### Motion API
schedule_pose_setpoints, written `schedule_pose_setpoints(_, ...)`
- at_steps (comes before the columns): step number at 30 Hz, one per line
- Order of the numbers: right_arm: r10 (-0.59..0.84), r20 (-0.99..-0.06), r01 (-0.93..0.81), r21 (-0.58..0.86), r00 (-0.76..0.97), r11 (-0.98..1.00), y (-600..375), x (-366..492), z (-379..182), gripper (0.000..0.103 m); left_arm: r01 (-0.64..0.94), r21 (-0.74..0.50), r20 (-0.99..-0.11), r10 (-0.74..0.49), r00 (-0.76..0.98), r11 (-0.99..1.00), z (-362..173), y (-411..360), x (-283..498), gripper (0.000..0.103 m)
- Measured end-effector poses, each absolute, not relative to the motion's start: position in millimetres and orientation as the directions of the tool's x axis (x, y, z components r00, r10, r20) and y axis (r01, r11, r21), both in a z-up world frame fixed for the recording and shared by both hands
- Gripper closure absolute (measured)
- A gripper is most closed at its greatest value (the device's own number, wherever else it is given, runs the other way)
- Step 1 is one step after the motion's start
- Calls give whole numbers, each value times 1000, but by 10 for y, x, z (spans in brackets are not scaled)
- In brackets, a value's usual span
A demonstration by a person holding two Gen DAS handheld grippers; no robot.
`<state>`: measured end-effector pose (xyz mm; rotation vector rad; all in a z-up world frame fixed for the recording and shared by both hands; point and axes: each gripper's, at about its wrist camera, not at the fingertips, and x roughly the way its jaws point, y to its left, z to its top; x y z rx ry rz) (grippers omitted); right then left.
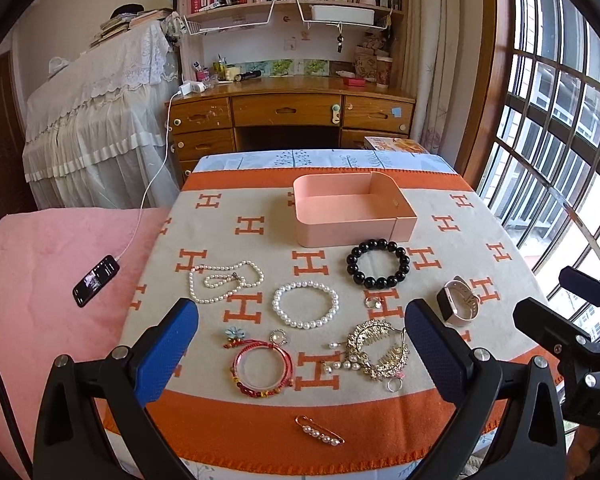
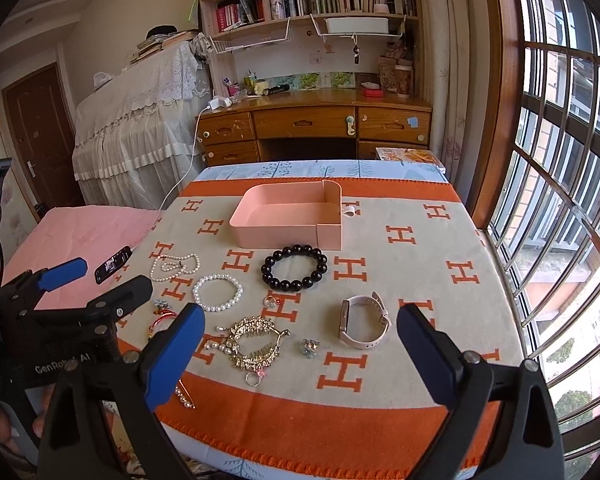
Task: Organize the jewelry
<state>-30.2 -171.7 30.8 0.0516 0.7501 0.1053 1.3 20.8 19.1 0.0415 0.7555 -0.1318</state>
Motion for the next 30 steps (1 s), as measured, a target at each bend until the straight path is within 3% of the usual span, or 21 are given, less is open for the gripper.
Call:
schedule_pose_setpoints(8, 140, -739, -97, 101, 659, 990, -1860, 164, 284, 16, 153, 30, -729, -82, 680, 988, 160, 407, 510, 1)
schedule_pose_setpoints(19, 197, -899, -63, 187, 391, 980, -1898, 1304, -409, 45, 200, 19, -858, -87, 506, 980, -290, 576, 1439, 1)
schedule_pose_setpoints(30, 55, -956, -91, 30, 288, 995, -1638, 1802, -918, 49, 492, 66, -925, -131, 355, 868, -880, 139, 1669, 16)
